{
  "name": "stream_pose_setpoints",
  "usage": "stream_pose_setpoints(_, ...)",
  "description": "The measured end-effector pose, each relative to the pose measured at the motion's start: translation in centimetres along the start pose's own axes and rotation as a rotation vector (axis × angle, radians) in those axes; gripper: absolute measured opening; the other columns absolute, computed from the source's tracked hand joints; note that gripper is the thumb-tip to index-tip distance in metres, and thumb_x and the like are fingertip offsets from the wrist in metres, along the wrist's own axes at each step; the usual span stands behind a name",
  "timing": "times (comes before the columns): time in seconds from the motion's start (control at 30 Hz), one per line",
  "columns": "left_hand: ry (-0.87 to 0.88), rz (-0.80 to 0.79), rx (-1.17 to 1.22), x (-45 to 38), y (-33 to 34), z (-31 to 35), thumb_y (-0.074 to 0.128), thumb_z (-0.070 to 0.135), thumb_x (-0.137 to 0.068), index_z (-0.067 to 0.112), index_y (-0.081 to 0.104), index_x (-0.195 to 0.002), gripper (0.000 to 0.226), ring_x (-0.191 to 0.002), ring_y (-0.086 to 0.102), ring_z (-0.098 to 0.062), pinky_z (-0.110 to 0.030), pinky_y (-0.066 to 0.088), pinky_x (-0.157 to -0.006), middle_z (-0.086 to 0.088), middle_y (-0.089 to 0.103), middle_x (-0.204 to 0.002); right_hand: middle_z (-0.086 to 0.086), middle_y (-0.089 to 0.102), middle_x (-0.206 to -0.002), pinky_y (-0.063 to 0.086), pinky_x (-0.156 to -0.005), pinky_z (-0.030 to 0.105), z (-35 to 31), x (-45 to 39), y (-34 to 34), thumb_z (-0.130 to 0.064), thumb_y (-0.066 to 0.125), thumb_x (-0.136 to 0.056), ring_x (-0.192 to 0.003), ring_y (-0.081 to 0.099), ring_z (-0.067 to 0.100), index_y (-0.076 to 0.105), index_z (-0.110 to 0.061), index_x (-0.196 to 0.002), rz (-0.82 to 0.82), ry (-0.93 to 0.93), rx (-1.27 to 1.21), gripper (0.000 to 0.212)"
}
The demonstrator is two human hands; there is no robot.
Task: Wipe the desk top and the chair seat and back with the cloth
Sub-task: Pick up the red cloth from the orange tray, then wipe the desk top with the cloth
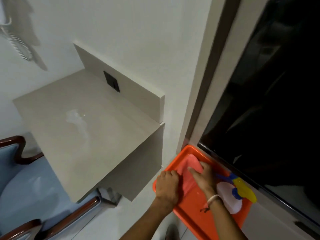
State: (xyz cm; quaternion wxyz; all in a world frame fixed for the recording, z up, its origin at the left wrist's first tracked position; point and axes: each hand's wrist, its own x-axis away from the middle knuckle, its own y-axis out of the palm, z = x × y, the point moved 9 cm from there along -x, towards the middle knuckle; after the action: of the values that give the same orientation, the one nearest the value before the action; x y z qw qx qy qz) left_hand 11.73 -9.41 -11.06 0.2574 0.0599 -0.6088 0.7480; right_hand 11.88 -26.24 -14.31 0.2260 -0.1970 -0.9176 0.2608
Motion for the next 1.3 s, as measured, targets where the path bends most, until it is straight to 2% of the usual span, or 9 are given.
stream_pose_setpoints(0.17,0.067,0.069,0.489,2.4,-5.4,-5.4,0.063,0.015,-0.084,0.005,0.064,-0.093,0.013,-0.089,0.065,-0.032,-0.043,0.056,-0.080,-0.014,0.067,-0.094,-0.001,0.063,-0.119,0.045,-0.100,0.032,-5.6,3.5,-0.8,-0.020,0.080,-0.086,-0.112,0.058,0.013,0.064,-0.007,-0.126,0.098,-0.180,-0.142,0.045)
stream_pose_setpoints(0.3,0.037,0.245,0.720,4.9,-9.1,-13.9,0.069,0.015,-0.088,0.005,0.064,-0.087,0.011,-0.077,0.058,-0.016,-0.032,0.047,-0.074,-0.008,0.064,-0.081,-0.005,0.069,-0.078,0.052,-0.069,0.031,-14.3,5.7,3.9,-0.020,0.079,-0.084,-0.069,0.061,0.006,0.064,-0.018,-0.087,0.039,-0.403,-0.111,0.016)
stream_pose_setpoints(0.47,-0.186,0.500,1.016,6.4,-12.2,-29.5,0.087,0.014,-0.079,0.013,0.069,-0.093,0.023,-0.062,0.058,0.002,-0.008,0.045,-0.060,-0.002,0.071,-0.078,-0.008,0.066,-0.063,0.044,-0.058,0.003,-23.7,4.6,16.2,-0.020,0.083,-0.079,-0.064,0.064,0.000,0.062,-0.026,-0.071,-0.094,-0.472,0.048,0.024)
stream_pose_setpoints(0.6,-0.224,0.515,0.838,4.1,-12.3,-37.8,0.082,0.031,-0.085,0.012,0.066,-0.096,0.028,-0.081,0.066,-0.022,-0.030,0.052,-0.073,-0.007,0.075,-0.090,0.014,0.074,-0.110,0.055,-0.087,0.041,-28.7,3.3,27.6,-0.034,0.073,-0.088,-0.105,0.068,0.037,0.068,-0.013,-0.115,-0.173,-0.474,0.440,0.034)
stream_pose_setpoints(0.7,-0.258,0.344,0.393,1.3,-11.0,-41.9,0.058,0.047,-0.097,0.019,0.063,-0.113,0.033,-0.111,0.060,-0.025,-0.039,0.050,-0.091,-0.001,0.065,-0.118,0.017,0.061,-0.136,0.047,-0.102,0.046,-31.3,4.4,33.6,-0.032,0.068,-0.091,-0.128,0.056,0.037,0.059,-0.007,-0.131,-0.029,-0.559,0.741,0.048)
stream_pose_setpoints(0.77,-0.276,0.421,0.260,0.4,-12.7,-46.6,0.055,0.037,-0.097,0.017,0.066,-0.109,0.026,-0.109,0.063,-0.029,-0.041,0.052,-0.087,-0.003,0.064,-0.117,0.022,0.057,-0.141,0.045,-0.107,0.051,-31.9,5.9,36.4,-0.029,0.066,-0.091,-0.131,0.055,0.041,0.060,0.000,-0.133,0.087,-0.616,0.757,0.051)
stream_pose_setpoints(0.93,-0.262,0.576,0.098,-3.8,-18.6,-60.2,0.033,0.038,-0.101,0.001,0.068,-0.120,0.054,-0.114,0.064,-0.045,-0.052,0.054,-0.092,-0.027,0.065,-0.125,0.027,0.042,-0.157,0.026,-0.121,0.051,-27.8,8.2,40.7,-0.058,0.008,-0.102,-0.147,0.041,0.041,0.039,0.007,-0.151,0.037,-0.500,0.809,0.087)
stream_pose_setpoints(1.07,-0.292,0.380,0.027,-9.8,-19.4,-67.4,-0.013,0.061,-0.096,0.006,0.031,-0.160,0.095,-0.156,0.026,-0.043,-0.056,0.021,-0.128,-0.027,0.026,-0.168,0.022,0.035,-0.163,0.030,-0.122,0.053,-28.0,5.7,42.5,-0.059,0.035,-0.095,-0.151,0.035,0.036,0.031,0.004,-0.155,0.060,-0.496,0.855,0.087)
stream_pose_setpoints(1.3,-0.302,0.610,0.030,-13.7,-19.0,-70.4,0.024,0.034,-0.106,0.007,0.031,-0.160,0.061,-0.157,0.024,-0.042,-0.063,0.023,-0.126,-0.024,0.026,-0.169,0.021,0.031,-0.165,0.029,-0.124,0.053,-38.2,-3.6,50.4,-0.056,0.031,-0.099,-0.154,0.029,0.037,0.027,0.002,-0.157,0.016,-0.611,0.862,0.082)
